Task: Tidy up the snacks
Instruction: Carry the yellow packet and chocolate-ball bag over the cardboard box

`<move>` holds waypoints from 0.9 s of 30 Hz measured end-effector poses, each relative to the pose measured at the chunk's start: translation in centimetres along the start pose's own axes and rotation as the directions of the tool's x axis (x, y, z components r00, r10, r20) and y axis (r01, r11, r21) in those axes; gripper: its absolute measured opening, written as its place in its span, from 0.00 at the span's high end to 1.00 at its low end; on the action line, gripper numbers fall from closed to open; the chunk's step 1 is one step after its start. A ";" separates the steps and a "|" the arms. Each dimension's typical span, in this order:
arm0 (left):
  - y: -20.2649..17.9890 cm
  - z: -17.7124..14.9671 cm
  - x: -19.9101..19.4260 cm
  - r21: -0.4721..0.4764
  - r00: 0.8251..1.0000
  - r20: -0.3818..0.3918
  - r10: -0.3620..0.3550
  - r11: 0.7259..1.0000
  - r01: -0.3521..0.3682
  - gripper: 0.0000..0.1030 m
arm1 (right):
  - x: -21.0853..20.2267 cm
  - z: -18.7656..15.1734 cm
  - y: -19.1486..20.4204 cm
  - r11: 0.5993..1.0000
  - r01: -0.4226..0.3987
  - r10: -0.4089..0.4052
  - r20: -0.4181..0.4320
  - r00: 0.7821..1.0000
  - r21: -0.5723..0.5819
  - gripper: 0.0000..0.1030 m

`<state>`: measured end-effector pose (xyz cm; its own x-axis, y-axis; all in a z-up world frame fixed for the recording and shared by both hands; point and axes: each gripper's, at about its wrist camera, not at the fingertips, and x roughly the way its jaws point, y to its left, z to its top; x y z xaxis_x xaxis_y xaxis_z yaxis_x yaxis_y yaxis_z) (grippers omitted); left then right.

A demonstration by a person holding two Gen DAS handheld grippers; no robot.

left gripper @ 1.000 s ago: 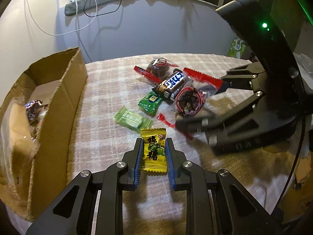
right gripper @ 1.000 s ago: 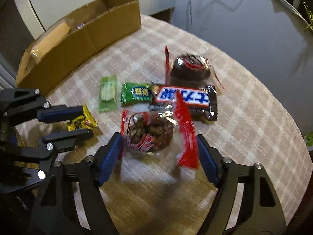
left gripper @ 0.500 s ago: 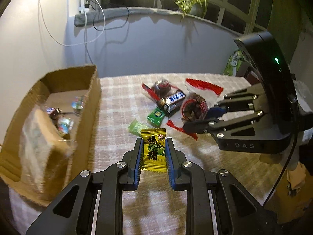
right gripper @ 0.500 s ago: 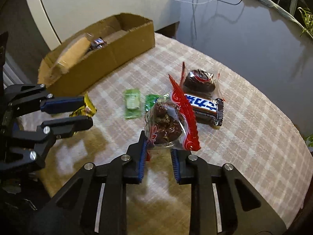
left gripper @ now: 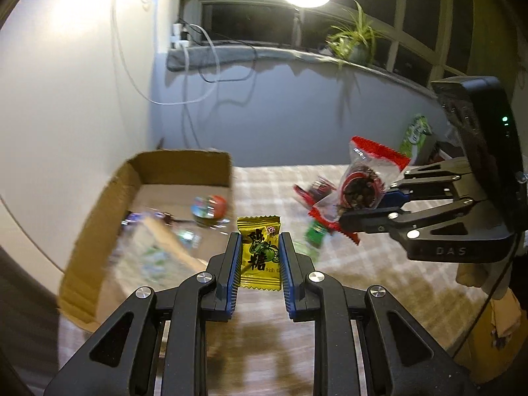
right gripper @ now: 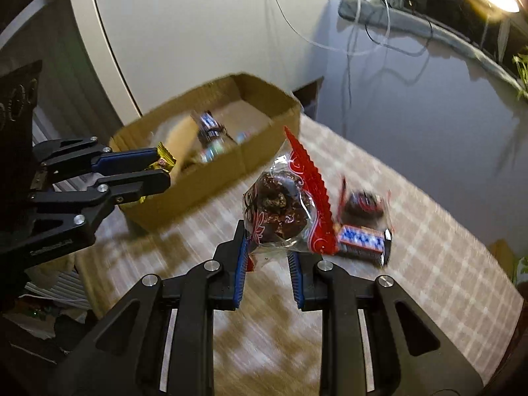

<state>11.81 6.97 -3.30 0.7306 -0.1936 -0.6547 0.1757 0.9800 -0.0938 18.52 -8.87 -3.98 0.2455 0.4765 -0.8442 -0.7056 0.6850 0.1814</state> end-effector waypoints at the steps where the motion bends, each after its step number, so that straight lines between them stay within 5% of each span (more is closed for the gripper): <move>1: 0.5 0.1 -0.1 -0.006 1.000 0.004 0.008 1.000 -0.008 0.80 | 0.0 0.5 0.3 1.000 -0.002 0.002 0.007 1.000 -0.006 0.78; 11: 4.9 1.1 -0.4 -0.046 0.996 0.018 0.088 0.995 -0.087 0.80 | 3.0 5.6 2.8 0.999 -0.028 0.030 0.035 0.999 -0.041 0.78; 27: 8.4 2.1 1.4 -0.087 0.992 0.003 0.124 0.989 -0.124 0.80 | 8.3 9.0 4.3 0.996 -0.046 0.045 -0.024 0.999 -0.074 0.77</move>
<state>15.66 14.79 -3.45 0.7489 -0.0705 -0.6590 0.0260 0.9967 -0.0771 23.48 3.03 -5.71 0.1979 0.4934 -0.8470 -0.7634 0.6196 0.1825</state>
